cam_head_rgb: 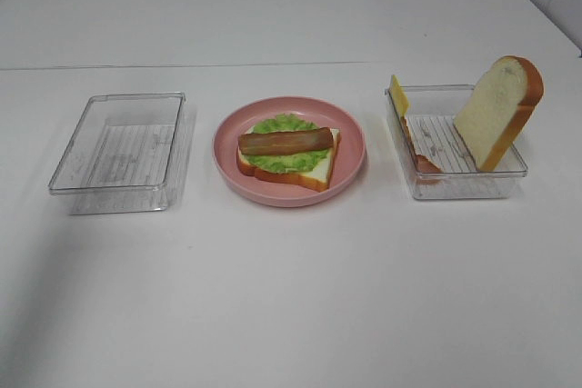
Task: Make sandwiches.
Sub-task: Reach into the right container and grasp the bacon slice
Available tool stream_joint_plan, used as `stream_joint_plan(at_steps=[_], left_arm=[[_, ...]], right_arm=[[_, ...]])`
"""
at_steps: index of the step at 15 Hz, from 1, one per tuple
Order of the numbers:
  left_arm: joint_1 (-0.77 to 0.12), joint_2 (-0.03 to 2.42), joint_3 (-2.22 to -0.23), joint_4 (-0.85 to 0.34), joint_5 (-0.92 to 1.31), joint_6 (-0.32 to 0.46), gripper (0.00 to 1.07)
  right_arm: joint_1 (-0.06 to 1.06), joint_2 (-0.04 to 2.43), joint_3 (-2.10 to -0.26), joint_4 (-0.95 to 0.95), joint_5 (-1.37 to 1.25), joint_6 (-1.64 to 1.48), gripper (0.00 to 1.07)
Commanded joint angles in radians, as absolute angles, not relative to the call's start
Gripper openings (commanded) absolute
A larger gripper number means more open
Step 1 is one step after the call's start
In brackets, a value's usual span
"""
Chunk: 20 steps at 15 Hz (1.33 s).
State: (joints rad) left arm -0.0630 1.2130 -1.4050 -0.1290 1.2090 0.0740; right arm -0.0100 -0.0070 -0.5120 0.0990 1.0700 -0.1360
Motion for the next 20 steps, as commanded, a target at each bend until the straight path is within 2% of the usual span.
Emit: stream_joint_plan(at_steps=[1, 6, 8, 15, 20], left_arm=[[-0.063, 1.035, -1.228, -0.124, 1.264, 0.067, 0.73], [-0.063, 0.662, -0.909, -0.124, 1.233, 0.069, 0.73], [-0.063, 0.396, -0.743, -0.11, 1.232, 0.07, 0.73], [-0.063, 0.008, -0.578, -0.113, 1.186, 0.07, 0.73], [-0.063, -0.028, -0.512, -0.102, 1.057, 0.078, 0.73]], right_arm=[[-0.012, -0.02, -0.507, 0.095, 1.063, -0.142, 0.76], [-0.012, -0.02, -0.507, 0.095, 1.063, -0.142, 0.76], [-0.012, -0.02, -0.507, 0.095, 1.063, -0.142, 0.76], [-0.012, -0.02, -0.507, 0.095, 1.063, -0.142, 0.76], [-0.012, -0.02, -0.507, 0.123, 1.063, -0.142, 0.76]])
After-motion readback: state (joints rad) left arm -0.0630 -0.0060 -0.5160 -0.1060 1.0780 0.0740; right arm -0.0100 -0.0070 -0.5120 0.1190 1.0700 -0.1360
